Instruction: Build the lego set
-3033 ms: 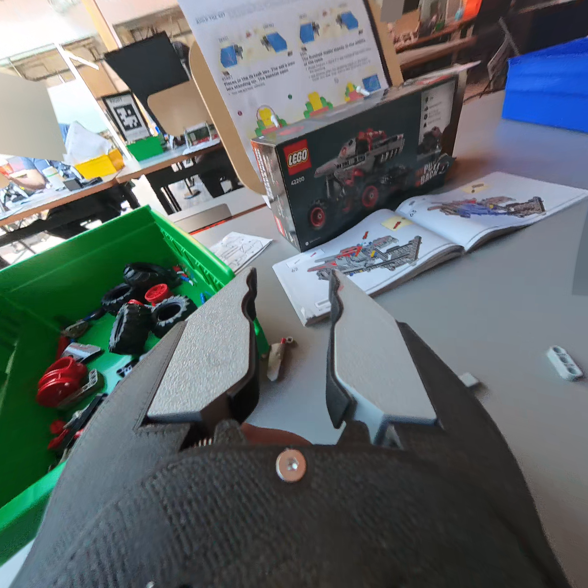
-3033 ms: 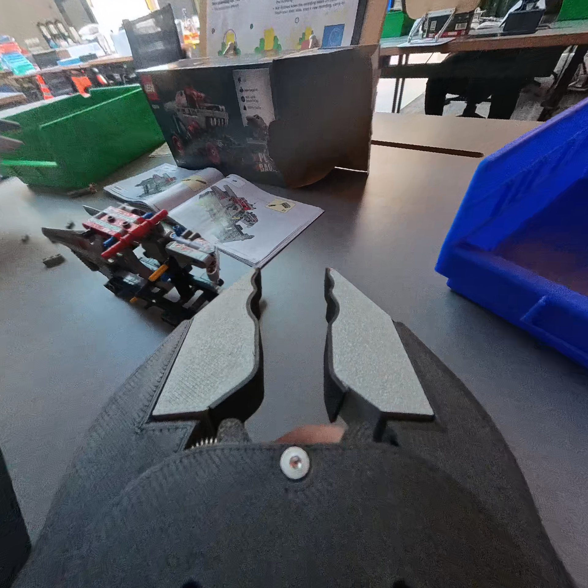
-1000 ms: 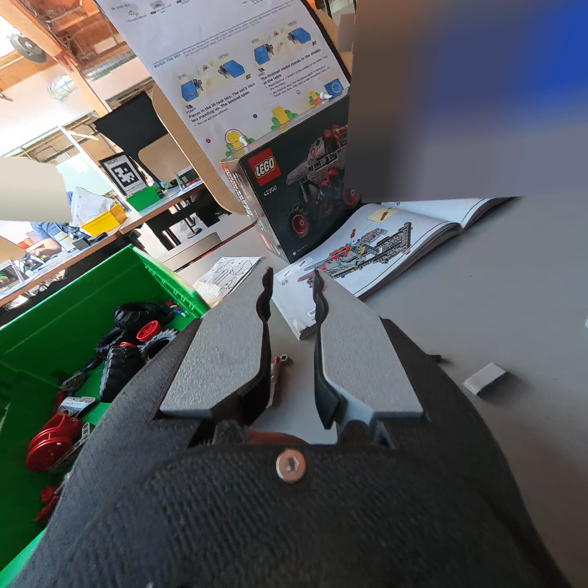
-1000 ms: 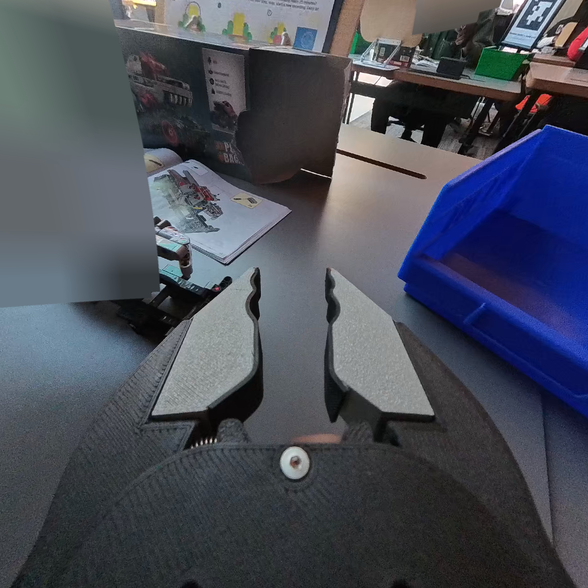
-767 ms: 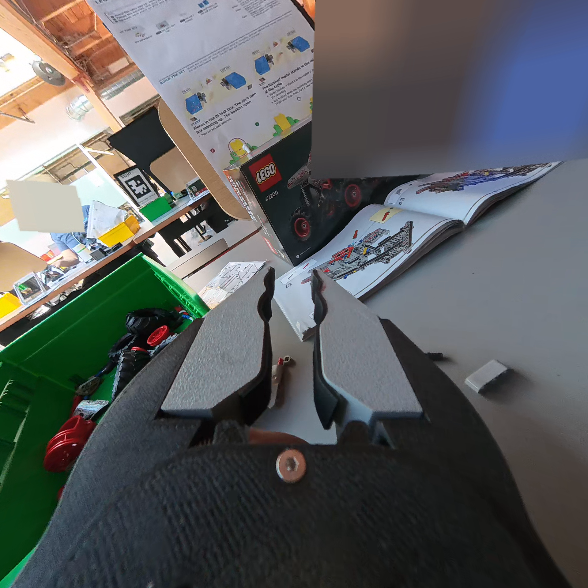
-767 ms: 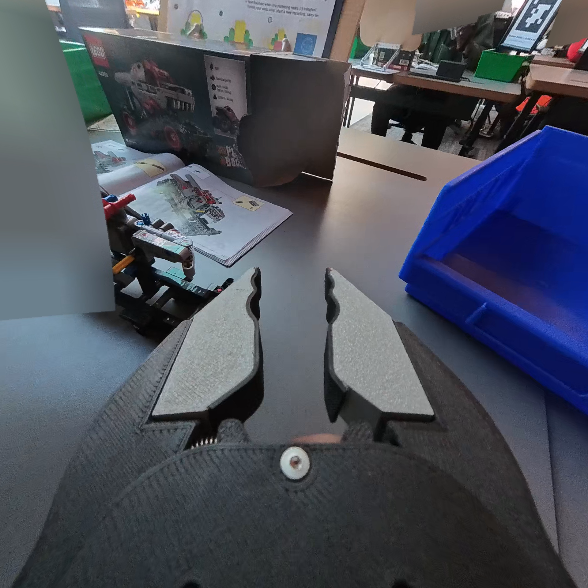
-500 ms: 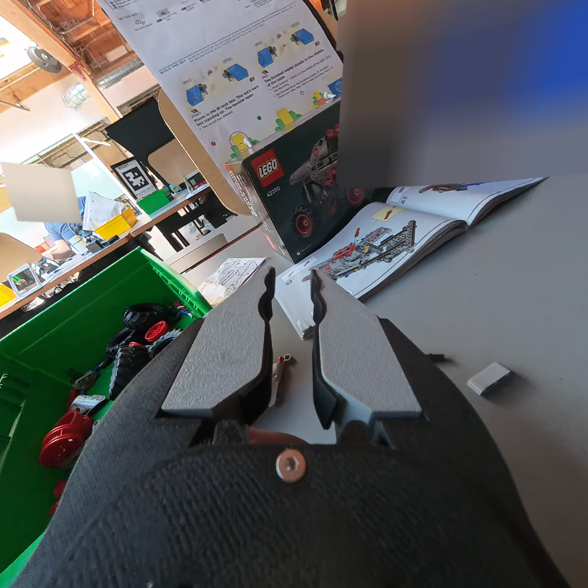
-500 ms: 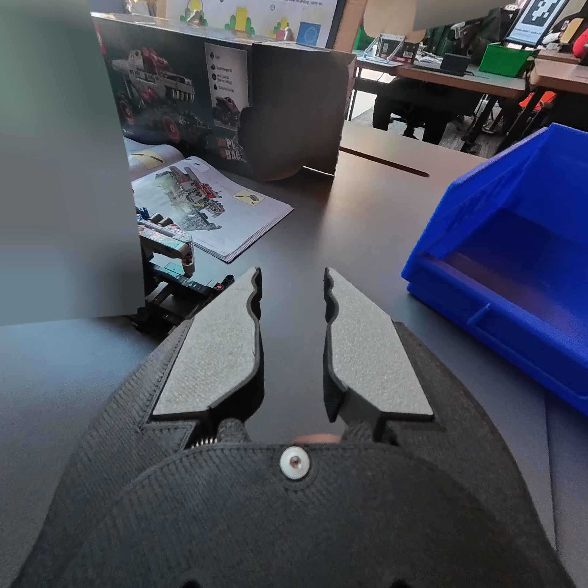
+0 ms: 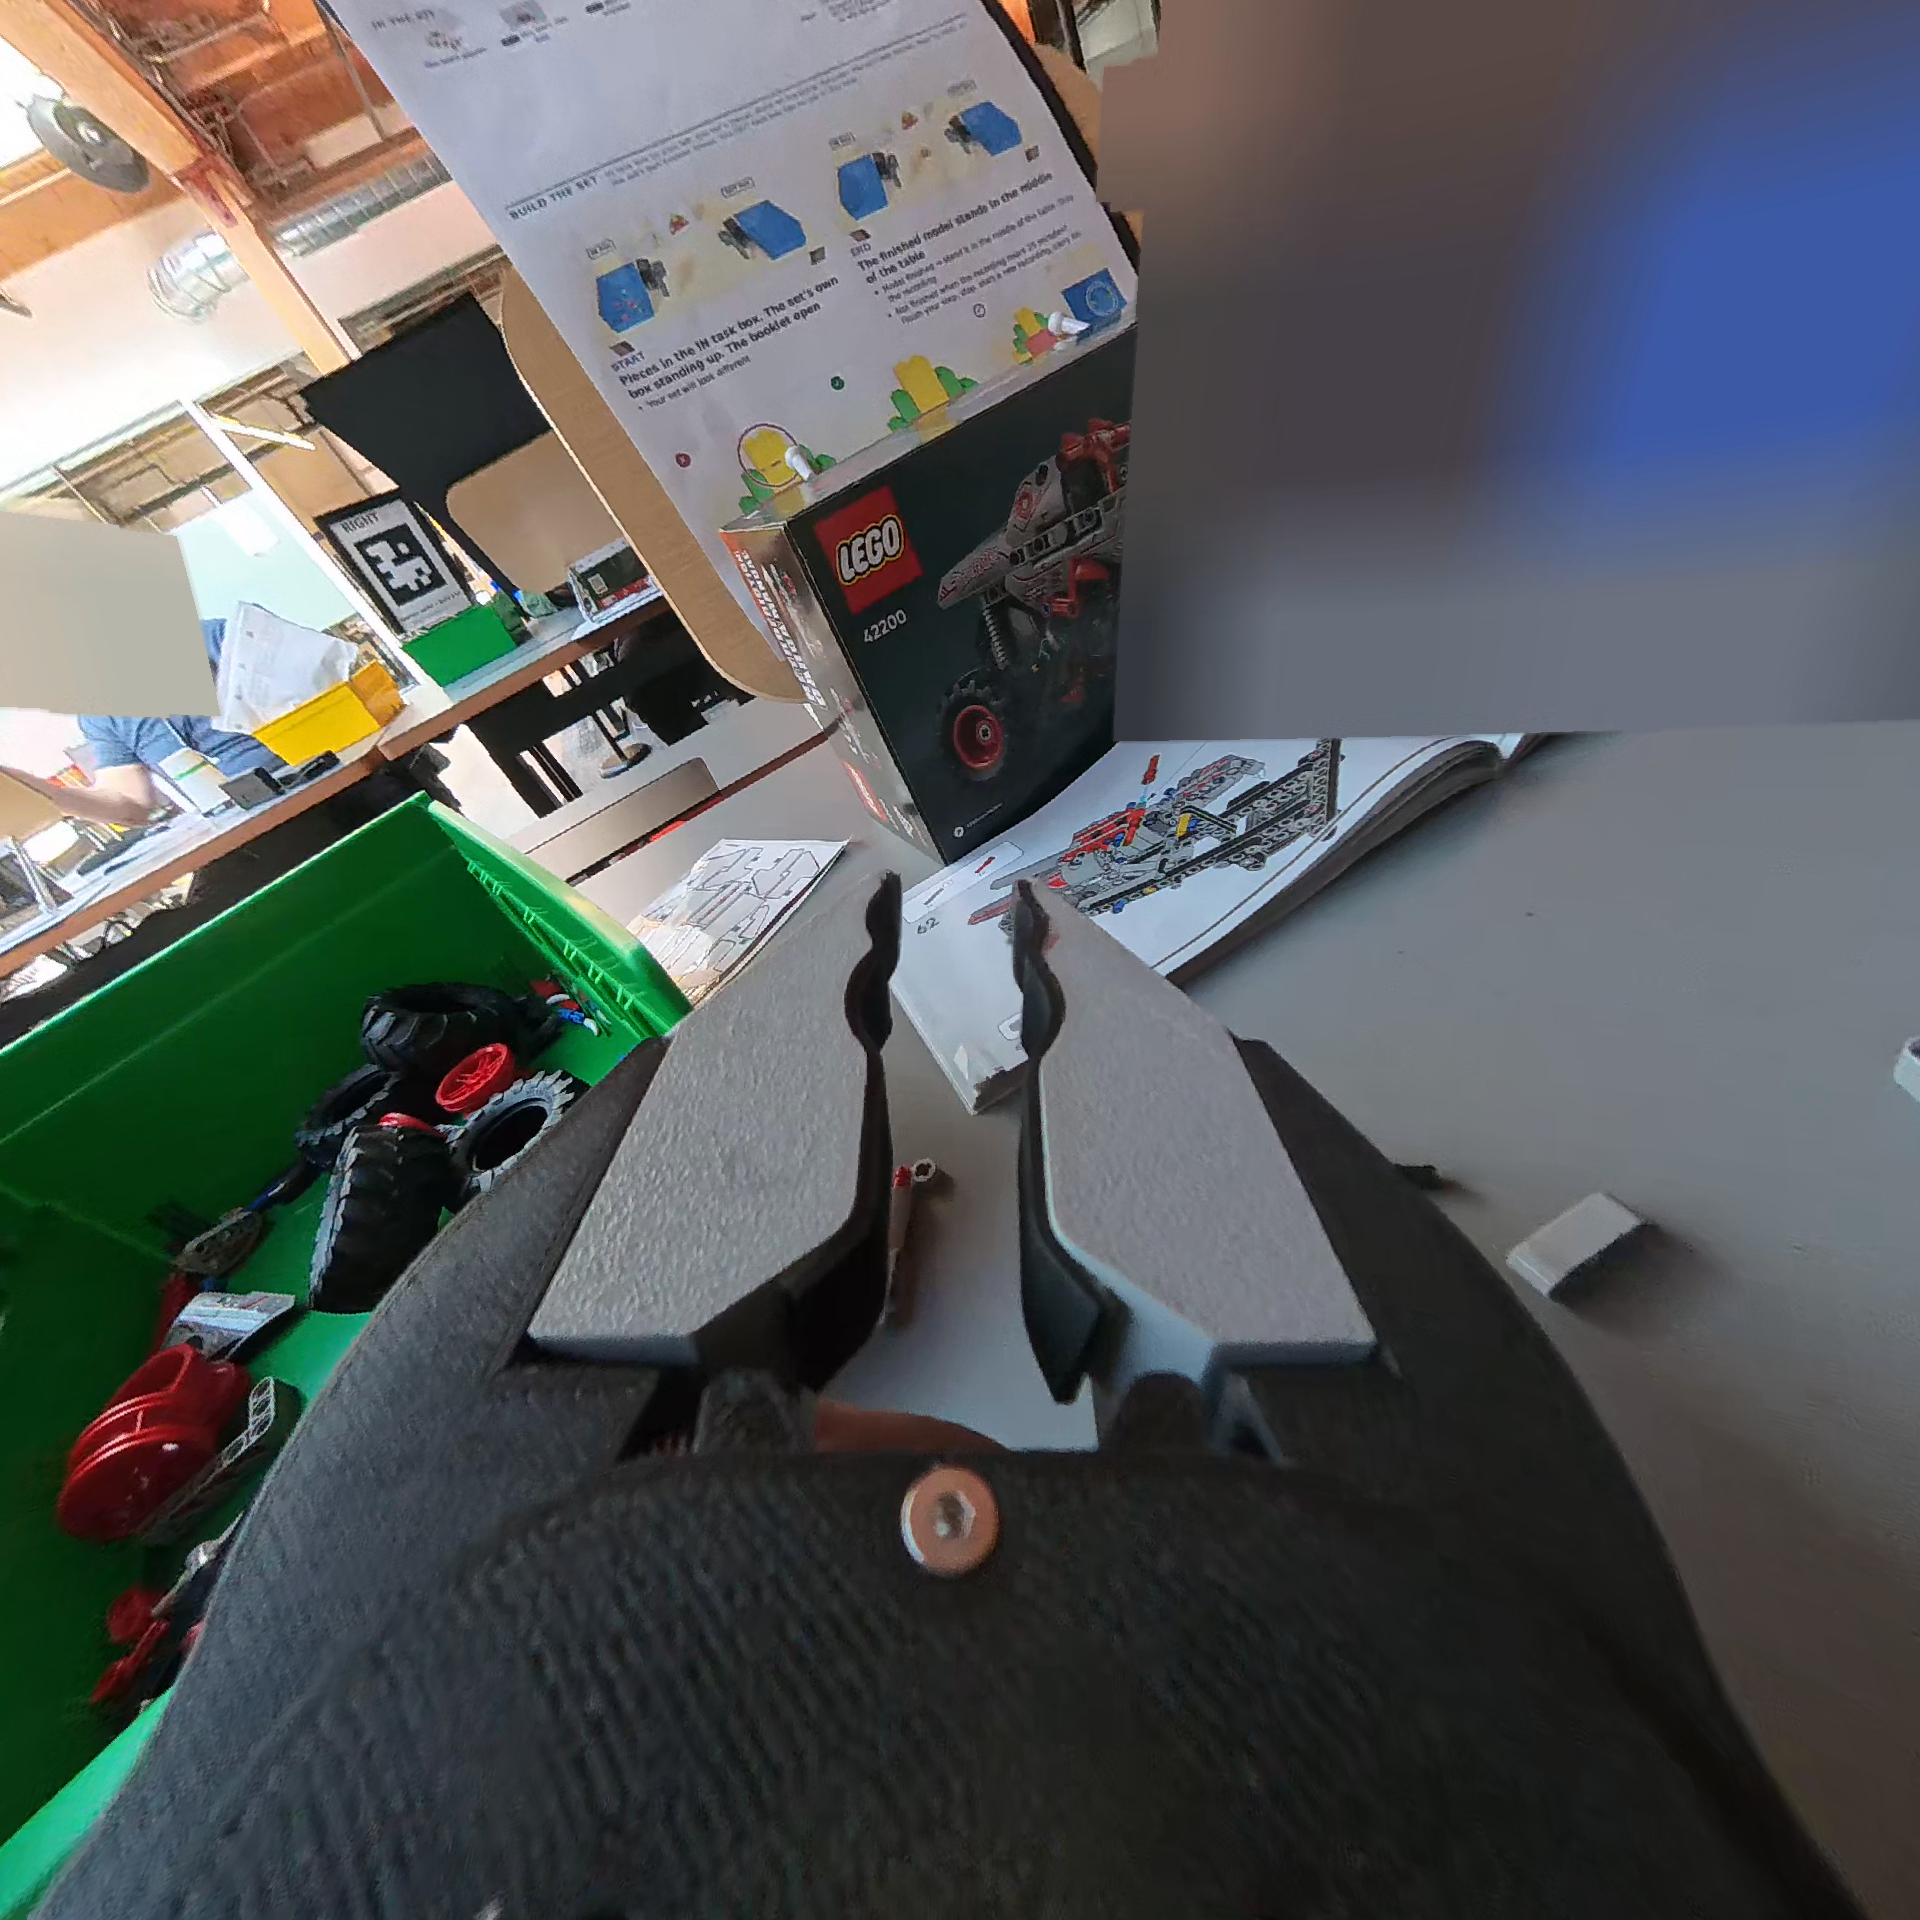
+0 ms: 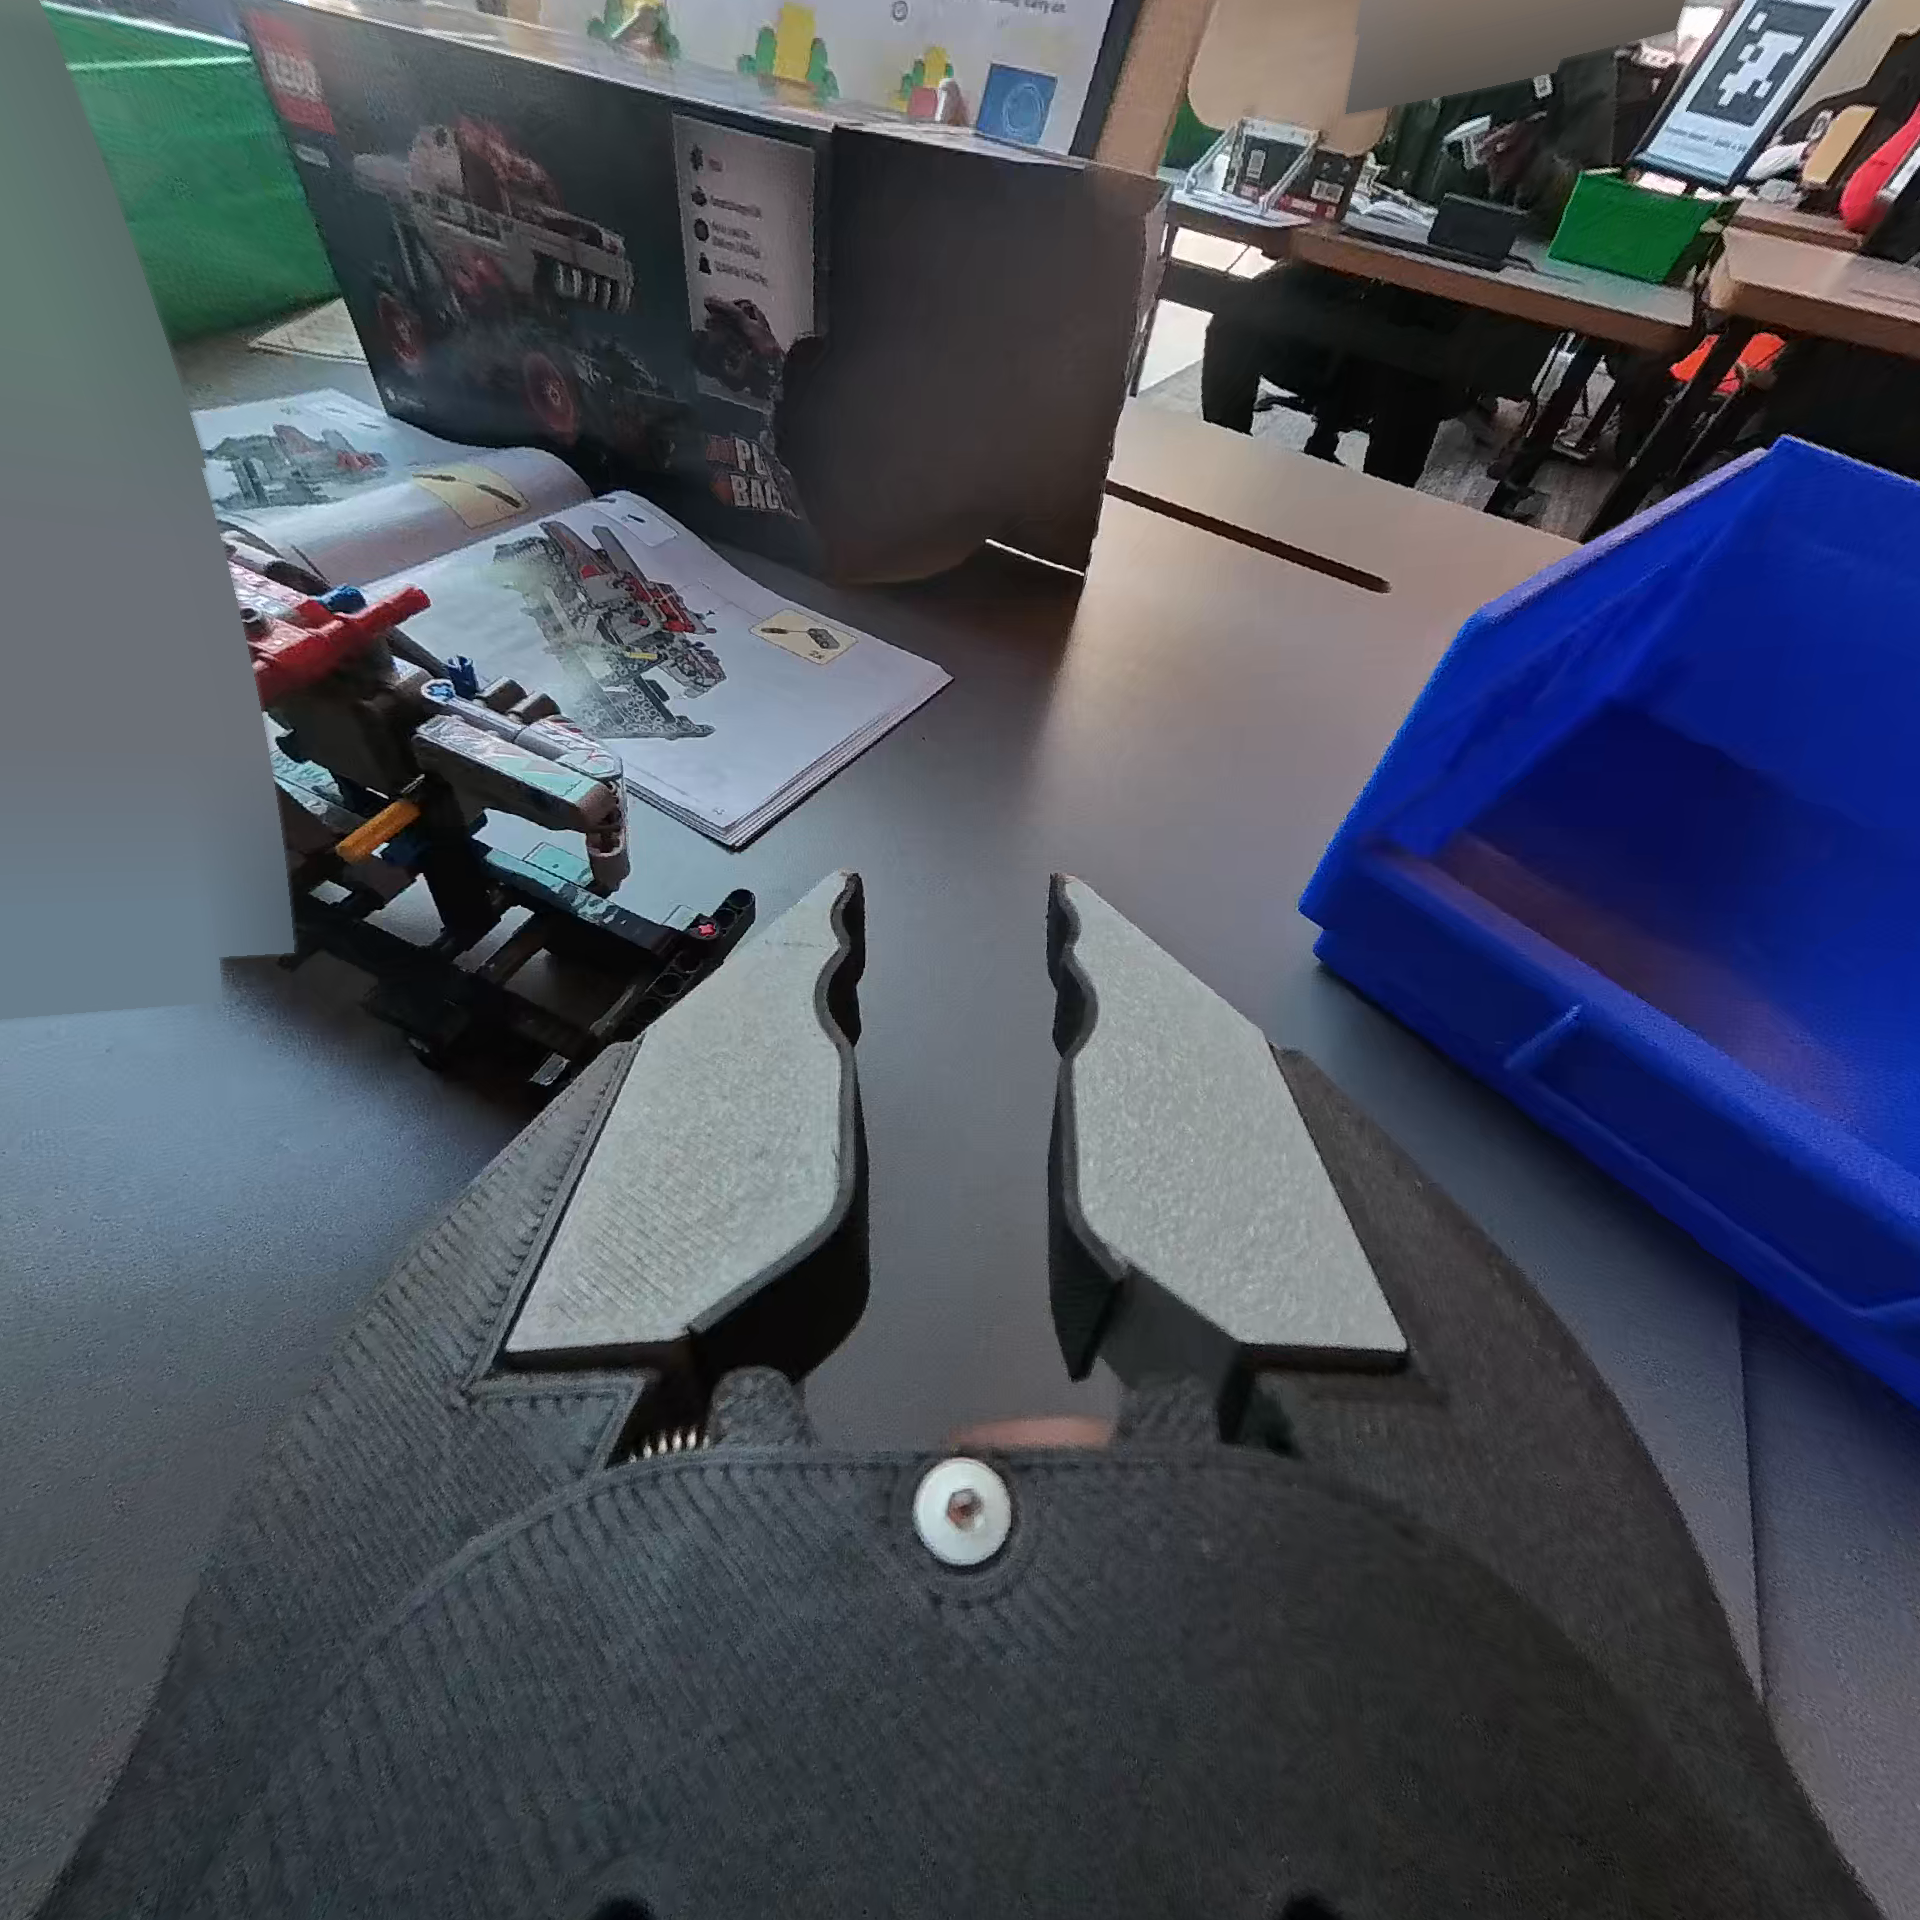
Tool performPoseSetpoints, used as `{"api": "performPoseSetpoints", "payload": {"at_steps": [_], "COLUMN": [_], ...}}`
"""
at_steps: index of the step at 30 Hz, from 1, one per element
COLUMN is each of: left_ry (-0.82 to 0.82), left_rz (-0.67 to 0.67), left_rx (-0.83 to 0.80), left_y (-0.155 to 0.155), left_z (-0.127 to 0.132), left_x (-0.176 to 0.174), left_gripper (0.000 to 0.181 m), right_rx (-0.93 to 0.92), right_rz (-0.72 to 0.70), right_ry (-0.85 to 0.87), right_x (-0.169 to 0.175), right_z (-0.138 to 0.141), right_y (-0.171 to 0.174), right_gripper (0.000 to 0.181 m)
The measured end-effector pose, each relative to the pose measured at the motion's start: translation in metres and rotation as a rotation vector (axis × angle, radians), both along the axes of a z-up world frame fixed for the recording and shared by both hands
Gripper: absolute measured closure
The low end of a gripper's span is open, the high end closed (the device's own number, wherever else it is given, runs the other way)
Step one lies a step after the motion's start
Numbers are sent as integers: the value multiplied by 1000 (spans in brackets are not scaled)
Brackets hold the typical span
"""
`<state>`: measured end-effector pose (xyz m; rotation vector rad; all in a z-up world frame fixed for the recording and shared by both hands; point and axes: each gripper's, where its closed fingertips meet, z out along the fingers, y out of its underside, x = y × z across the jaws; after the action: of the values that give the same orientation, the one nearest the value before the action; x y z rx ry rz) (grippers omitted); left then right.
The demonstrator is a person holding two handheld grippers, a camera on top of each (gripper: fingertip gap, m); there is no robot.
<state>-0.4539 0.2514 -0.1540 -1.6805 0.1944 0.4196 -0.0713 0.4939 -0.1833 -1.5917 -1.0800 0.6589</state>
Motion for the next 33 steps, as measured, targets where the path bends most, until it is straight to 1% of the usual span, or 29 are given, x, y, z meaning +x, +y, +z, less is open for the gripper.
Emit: {"api": "performPoseSetpoints", "payload": {"at_steps": [15, 23, 33], "left_ry": [-90, -97, -132], "left_rz": [-38, -10, 6], "left_rx": [33, -6, -78], "left_y": [-6, -2, 4], "left_z": [5, -1, -11], "left_x": [1, -2, -8], "left_gripper": [163, 163, 162], "right_rx": [18, 39, 41], "right_rz": [-19, -25, -1], "right_ry": [40, 28, -8], "right_x": [5, 5, 1], "right_z": [7, 7, 2], "right_y": [1, 0, -3], "right_gripper": [153, 155, 160]}}
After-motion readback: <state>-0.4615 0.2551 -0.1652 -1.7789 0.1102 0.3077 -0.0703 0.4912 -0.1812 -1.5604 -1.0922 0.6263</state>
